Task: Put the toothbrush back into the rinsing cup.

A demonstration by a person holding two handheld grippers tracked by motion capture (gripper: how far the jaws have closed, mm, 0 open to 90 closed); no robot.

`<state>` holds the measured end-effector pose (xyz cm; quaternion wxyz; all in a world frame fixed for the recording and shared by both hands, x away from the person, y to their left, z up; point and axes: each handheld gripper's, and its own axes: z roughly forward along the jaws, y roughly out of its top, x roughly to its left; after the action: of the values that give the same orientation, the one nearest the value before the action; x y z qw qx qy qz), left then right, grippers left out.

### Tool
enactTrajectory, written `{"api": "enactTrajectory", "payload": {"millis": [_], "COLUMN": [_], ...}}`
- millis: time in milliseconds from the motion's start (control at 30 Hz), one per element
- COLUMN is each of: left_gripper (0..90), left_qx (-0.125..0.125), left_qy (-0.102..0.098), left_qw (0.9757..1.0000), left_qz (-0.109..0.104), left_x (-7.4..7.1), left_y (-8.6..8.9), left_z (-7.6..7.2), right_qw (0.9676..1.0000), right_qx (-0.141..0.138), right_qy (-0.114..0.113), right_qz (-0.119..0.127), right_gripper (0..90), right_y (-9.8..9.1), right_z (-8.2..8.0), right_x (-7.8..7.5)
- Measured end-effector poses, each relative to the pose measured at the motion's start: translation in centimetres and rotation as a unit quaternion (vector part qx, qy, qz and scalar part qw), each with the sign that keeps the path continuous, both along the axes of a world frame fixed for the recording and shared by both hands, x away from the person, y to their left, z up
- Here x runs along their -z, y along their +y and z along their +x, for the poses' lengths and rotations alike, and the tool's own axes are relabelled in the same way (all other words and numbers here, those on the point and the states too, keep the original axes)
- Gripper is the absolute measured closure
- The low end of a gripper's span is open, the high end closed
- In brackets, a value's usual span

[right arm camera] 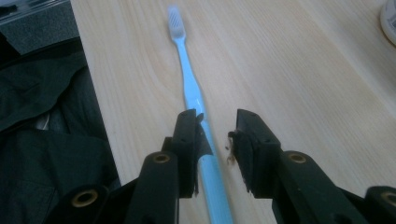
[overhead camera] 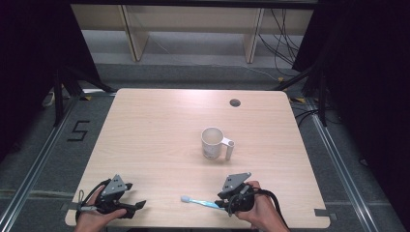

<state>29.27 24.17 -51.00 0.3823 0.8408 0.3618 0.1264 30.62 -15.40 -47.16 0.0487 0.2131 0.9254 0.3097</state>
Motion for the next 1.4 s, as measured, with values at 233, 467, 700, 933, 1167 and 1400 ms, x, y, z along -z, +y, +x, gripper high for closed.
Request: {"api": "enactTrajectory", "payload": {"millis": [233,467,700,933,1167,1400], "left_gripper": [18.3,18.3,18.3,18.3,18.4,18.3], "left_qx": [0.002,-0.003,-0.003,0.002,0.003,0.003], "left_qy": [-0.003,-0.002,-0.001,-0.003,-0.007,-0.006], "left_qw": [1.0,1.0,1.0,1.0,1.0,1.0], "left_qz": [-0.002,-0.007,-0.004,0.0,0.003,0.003], "left_x": [0.0,0.0,0.0,0.0,-0.1,-0.1], "left_y": [0.1,0.1,0.2,0.1,0.3,0.3], "left_z": [-0.1,-0.2,-0.3,-0.2,-0.3,-0.3], "right_qw": [0.9995,0.9993,0.9986,0.9969,0.9948,0.99], "right_qx": [-0.024,-0.024,-0.03,-0.049,-0.063,-0.072], "right_qy": [0.0,0.006,0.006,0.015,0.02,0.026], "right_qz": [-0.019,-0.026,-0.044,-0.059,-0.078,-0.119], "right_gripper": [68.1,68.0,67.0,67.0,68.1,71.2], "right_y": [1.4,2.1,2.4,3.1,3.9,5.1], "right_z": [0.3,0.5,0.7,0.7,0.7,1.0], "right_x": [0.0,-0.1,-0.1,0.2,0.4,0.6]}}
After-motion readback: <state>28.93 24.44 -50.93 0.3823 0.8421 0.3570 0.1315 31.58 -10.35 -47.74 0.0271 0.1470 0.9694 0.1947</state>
